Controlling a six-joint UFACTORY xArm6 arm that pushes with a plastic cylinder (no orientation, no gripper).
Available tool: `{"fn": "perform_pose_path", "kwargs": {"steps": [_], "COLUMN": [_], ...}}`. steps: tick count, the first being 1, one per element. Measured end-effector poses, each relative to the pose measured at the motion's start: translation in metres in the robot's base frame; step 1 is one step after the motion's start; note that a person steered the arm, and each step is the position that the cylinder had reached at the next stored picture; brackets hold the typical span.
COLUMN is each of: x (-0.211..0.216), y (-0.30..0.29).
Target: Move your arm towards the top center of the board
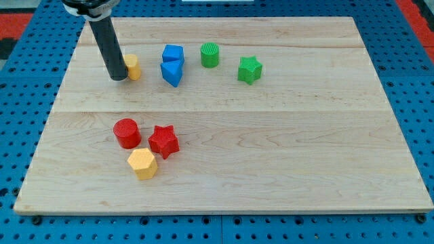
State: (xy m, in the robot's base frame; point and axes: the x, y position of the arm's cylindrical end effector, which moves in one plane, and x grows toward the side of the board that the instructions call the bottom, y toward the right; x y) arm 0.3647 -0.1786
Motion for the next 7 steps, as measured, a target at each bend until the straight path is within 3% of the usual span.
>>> {"fn": "perform_pose_path", "kwargs": {"steps": [1, 4, 5, 7], "x": [0.000, -0.111, -0.113, -0.094], "y": [0.020, 0.006, 0.051, 0.072]}}
